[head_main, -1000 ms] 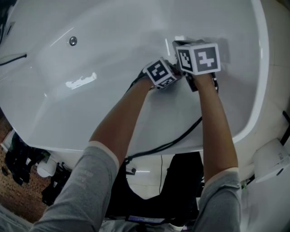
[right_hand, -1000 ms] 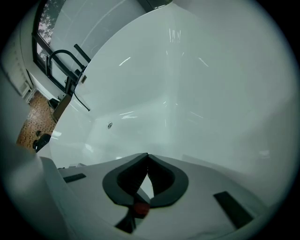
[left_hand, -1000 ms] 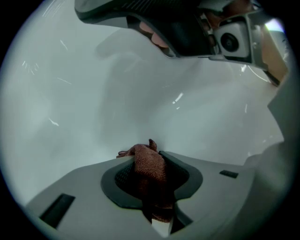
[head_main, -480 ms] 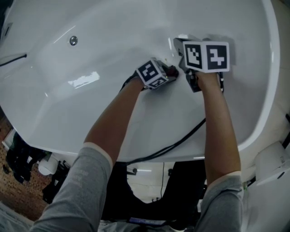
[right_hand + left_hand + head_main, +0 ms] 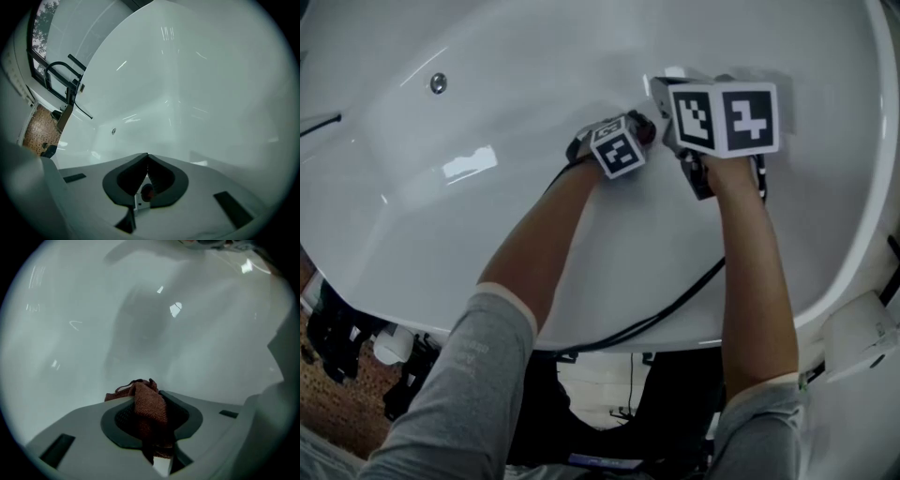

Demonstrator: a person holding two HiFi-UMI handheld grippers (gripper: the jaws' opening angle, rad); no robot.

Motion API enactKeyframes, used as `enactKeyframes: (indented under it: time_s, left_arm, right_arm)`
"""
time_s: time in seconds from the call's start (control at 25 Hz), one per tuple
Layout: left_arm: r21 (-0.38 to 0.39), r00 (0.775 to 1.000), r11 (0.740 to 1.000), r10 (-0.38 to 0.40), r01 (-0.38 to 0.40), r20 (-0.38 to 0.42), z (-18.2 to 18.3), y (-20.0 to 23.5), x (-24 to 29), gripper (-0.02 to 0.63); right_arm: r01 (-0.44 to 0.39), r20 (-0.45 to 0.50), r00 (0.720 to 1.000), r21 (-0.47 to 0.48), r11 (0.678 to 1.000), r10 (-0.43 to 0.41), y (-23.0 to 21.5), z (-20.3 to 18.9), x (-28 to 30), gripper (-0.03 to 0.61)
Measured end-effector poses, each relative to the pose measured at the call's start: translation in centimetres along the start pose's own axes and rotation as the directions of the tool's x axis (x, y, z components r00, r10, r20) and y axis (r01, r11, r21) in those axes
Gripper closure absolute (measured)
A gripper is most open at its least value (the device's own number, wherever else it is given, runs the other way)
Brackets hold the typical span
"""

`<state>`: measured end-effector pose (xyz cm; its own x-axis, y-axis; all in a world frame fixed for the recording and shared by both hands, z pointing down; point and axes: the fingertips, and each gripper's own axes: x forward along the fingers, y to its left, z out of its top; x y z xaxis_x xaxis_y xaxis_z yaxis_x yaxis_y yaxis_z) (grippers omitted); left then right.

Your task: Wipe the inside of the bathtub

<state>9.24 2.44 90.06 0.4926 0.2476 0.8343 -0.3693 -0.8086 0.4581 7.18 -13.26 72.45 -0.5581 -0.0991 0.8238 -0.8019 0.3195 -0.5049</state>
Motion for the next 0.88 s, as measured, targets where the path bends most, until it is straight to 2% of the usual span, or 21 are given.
enactKeyframes:
  time_s: [0.12,0.28,0.48,0.68,0.8,0.88]
  left_arm:
    - [0.088,0.995,0.996,0.036,-0.028,-0.090,-1.2,1.2,0.1,0.508]
    - [0.057,0.994,0.998,0.028,-0.022,-0.104,-1.4,2.7,-0.2,0.511]
    - [0.048,0.989,0.994,0.099,-0.094,-0.112,-1.6,6.3,-2.0,0.511]
    - [0.040,0.970,0.981,0.195,-0.192,-0.142,-2.1,10.7,-4.2,0.511]
    - [-0.010,0.975,0.984,0.174,-0.177,-0.140,-2.5,11.0,-4.4,0.511]
    - [-0.008,0.977,0.986,0.167,-0.169,-0.136,-2.5,10.5,-4.1,0.511]
  right_arm:
    - [0.000,0.007,1.000,0.003,1.000,0.000,-0.1,0.0,-0.1,0.578]
    - [0.000,0.015,1.000,0.003,1.000,0.000,0.0,0.2,-0.1,0.578]
    - [0.000,0.026,1.000,-0.007,1.000,0.001,0.2,0.8,-0.3,0.578]
    - [0.002,0.030,1.000,-0.006,1.000,-0.002,0.0,1.0,-0.3,0.578]
    - [0.005,0.033,0.999,-0.015,1.000,-0.005,0.1,1.1,-0.4,0.578]
    - [0.008,0.033,0.999,-0.026,1.000,-0.007,0.2,1.2,-0.4,0.578]
